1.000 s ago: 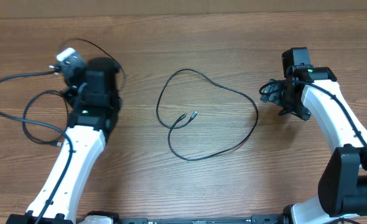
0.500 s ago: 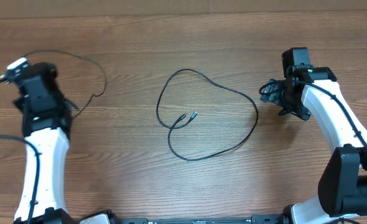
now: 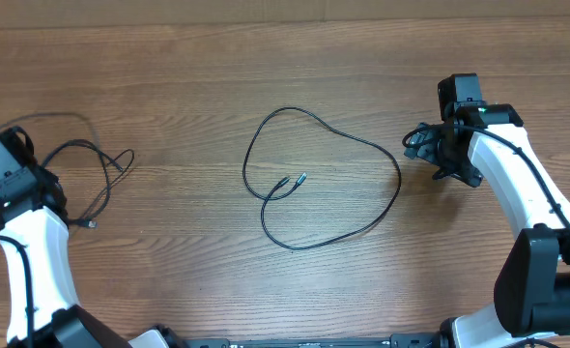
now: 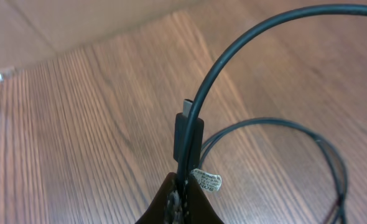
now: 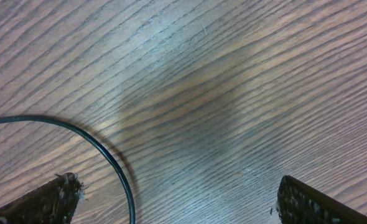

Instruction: Untangle cables

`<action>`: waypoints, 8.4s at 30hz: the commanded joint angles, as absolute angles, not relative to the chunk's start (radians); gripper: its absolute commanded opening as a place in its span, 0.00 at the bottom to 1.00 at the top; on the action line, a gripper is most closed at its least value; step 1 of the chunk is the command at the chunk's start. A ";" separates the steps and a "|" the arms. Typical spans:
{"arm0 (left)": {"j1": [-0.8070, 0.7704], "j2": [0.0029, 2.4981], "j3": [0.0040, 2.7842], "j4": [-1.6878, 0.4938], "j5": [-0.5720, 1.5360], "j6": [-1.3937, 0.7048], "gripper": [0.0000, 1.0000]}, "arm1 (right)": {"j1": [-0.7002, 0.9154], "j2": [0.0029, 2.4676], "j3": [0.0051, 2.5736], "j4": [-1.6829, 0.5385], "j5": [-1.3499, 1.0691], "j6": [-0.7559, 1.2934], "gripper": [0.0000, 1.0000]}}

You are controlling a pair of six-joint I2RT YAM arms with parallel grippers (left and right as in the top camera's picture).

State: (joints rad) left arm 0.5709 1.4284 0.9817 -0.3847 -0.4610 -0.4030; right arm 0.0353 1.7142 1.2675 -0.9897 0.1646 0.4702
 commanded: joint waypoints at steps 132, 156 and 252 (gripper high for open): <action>-0.734 1.922 1.206 -0.611 0.243 -0.536 0.07 | 0.038 1.720 1.262 -0.988 0.179 0.470 1.00; -0.739 1.922 1.206 -0.701 -0.055 -0.596 0.24 | 0.038 1.720 1.262 -0.988 0.179 0.470 1.00; -0.628 2.128 1.475 -0.892 0.014 -0.246 0.59 | 0.038 1.720 1.262 -0.988 0.179 0.470 1.00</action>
State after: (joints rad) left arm -0.6415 2.0769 1.4349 -0.8364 0.0456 -0.2337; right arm 0.0353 1.7142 1.2675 -0.9894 0.1646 0.4709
